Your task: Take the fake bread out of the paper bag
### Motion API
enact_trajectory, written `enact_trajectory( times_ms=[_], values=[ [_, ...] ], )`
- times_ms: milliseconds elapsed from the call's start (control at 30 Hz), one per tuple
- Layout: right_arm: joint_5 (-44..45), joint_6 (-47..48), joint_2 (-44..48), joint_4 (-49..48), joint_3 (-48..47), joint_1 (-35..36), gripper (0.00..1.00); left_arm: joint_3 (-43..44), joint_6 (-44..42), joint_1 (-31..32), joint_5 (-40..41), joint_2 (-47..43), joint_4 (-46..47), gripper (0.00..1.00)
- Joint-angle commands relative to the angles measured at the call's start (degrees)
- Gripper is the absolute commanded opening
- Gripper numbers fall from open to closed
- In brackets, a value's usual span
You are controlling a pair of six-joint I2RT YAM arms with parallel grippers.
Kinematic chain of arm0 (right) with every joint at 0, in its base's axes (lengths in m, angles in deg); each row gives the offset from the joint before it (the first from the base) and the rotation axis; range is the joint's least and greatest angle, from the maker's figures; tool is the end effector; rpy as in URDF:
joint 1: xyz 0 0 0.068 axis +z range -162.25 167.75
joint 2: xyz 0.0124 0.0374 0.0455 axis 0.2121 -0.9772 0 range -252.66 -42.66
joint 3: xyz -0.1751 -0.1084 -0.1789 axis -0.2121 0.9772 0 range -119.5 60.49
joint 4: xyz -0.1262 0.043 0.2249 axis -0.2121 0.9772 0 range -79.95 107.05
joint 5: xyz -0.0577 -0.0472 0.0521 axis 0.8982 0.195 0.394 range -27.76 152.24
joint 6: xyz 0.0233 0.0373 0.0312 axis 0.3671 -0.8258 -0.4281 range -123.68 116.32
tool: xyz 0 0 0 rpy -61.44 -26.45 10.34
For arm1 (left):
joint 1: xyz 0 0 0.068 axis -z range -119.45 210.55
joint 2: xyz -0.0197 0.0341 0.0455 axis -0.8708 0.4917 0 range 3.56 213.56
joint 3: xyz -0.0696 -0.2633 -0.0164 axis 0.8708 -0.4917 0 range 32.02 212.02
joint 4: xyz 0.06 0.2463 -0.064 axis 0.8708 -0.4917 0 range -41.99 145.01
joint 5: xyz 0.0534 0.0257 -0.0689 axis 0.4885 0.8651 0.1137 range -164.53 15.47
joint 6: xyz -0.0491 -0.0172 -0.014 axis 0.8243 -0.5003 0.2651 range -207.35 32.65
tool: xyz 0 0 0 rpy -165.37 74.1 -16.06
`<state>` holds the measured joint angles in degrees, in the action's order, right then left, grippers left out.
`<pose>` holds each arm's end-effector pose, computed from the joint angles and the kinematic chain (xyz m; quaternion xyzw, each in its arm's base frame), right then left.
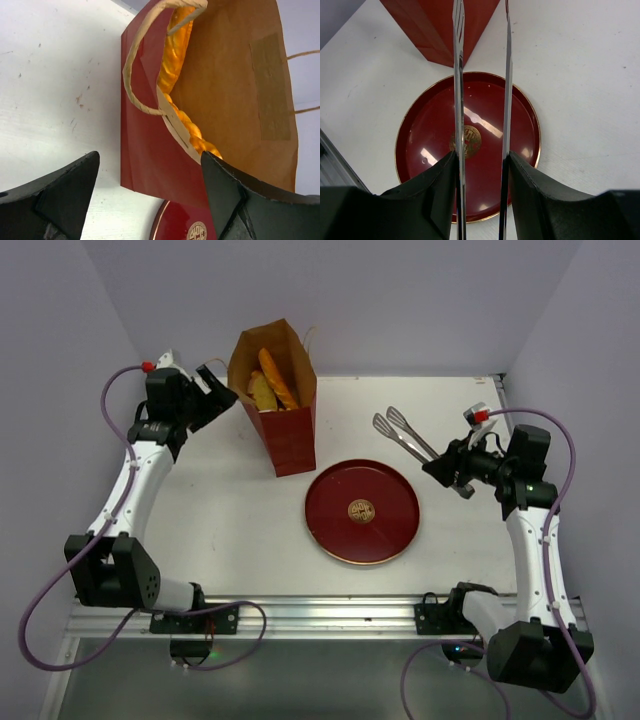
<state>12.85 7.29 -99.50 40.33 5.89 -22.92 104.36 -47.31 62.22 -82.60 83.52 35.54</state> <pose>0.2062 -0.0113 0.3326 -0.2029 0.7961 0.2778 0.4979 0.3217 -0.0143 0.3507 -0.2449 0.8158 -0.2414 0.4650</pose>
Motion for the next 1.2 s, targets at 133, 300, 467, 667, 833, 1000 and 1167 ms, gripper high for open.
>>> enact_trajectory(
  times_ms=[133, 300, 467, 667, 833, 1000, 1167],
  values=[
    [-3.4, -0.1, 1.3, -1.7, 0.0, -0.2, 0.47, 5.2, 0.8, -0.2, 0.9, 4.0, 3.0, 0.8],
    [-3.7, -0.1, 1.0, -1.8, 0.1, -0.3, 0.47, 7.5, 0.6, -0.2, 1.0, 8.0, 4.2, 0.73],
    [-3.8, -0.1, 0.9, -1.8, 0.2, -0.4, 0.48, 10.2, 0.6, -0.1, 2.0, 11.4, 4.3, 0.66],
    [-4.9, -0.1, 0.9, -1.8, 0.2, -0.5, 0.47, 12.7, 0.1, 0.7, 3.2, 14.8, 5.7, 0.57],
    [-7.5, 0.6, 2.5, -1.8, 0.5, -0.5, 0.48, 13.3, -0.8, 1.5, 2.9, 16.4, 8.2, 0.4],
    [-8.9, 0.3, 3.9, -2.6, 0.6, -0.4, 0.48, 14.8, -2.0, 1.9, 1.7, 17.6, 9.8, 0.27],
    [-11.0, 2.2, 1.9, 1.6, -2.9, -0.4, 0.47, 17.3, -5.6, 1.9, 1.4, 17.4, 10.0, 0.01]
  ],
)
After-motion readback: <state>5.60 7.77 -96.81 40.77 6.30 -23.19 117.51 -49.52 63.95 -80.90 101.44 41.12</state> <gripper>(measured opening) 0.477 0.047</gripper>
